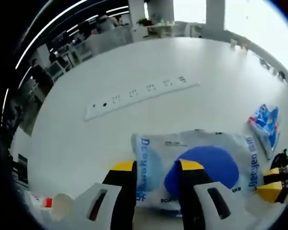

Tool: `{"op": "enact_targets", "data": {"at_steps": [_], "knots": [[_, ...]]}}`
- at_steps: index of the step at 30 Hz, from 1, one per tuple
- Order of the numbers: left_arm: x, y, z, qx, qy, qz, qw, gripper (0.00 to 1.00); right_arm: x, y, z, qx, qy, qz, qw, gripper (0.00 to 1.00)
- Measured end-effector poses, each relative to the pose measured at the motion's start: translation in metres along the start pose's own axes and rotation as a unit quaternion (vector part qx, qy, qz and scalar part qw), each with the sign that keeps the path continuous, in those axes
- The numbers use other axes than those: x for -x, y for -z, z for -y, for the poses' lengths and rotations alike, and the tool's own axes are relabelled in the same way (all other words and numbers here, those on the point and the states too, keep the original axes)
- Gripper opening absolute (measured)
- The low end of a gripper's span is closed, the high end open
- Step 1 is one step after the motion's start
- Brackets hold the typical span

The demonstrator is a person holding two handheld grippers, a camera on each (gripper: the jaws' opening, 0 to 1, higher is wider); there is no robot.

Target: Arrange the tabletop items into an orderly group along one side of the table until the central work area is clear of visible clutter.

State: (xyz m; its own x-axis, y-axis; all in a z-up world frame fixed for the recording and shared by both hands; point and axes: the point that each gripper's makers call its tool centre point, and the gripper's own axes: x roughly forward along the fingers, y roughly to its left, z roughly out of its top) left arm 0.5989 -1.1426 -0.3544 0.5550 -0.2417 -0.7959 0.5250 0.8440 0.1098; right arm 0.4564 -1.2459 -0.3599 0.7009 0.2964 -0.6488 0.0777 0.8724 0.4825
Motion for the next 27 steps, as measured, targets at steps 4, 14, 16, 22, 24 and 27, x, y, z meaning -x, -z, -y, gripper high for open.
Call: {"op": "enact_targets", "data": {"at_steps": [4,14,16,22,24,27], "knots": [[0.001,0.005,-0.006,0.006,-0.006,-0.007,0.9999,0.07,0.003,0.001,0.008,-0.013,0.004,0.001,0.9999,0.01],[0.021,0.004,-0.002,0.040,0.015,0.002,0.9991,0.00,0.020,-0.017,0.015,-0.023,-0.001,0.030,0.9993,0.00],[0.030,0.002,-0.001,0.043,0.020,0.008,0.9989,0.00,0.023,-0.021,0.015,-0.017,-0.001,0.033,0.9993,0.00],[0.054,-0.001,-0.003,0.048,0.026,0.024,0.9982,0.00,0.033,-0.038,0.013,0.003,-0.002,0.050,0.9987,0.00],[0.062,-0.001,-0.001,0.048,0.030,0.030,0.9980,0.00,0.036,-0.044,0.014,0.014,0.000,0.054,0.9984,0.00],[0.071,0.003,0.000,0.047,0.036,0.037,0.9976,0.00,0.038,-0.051,0.015,0.024,-0.002,0.056,0.9981,0.00]]}}
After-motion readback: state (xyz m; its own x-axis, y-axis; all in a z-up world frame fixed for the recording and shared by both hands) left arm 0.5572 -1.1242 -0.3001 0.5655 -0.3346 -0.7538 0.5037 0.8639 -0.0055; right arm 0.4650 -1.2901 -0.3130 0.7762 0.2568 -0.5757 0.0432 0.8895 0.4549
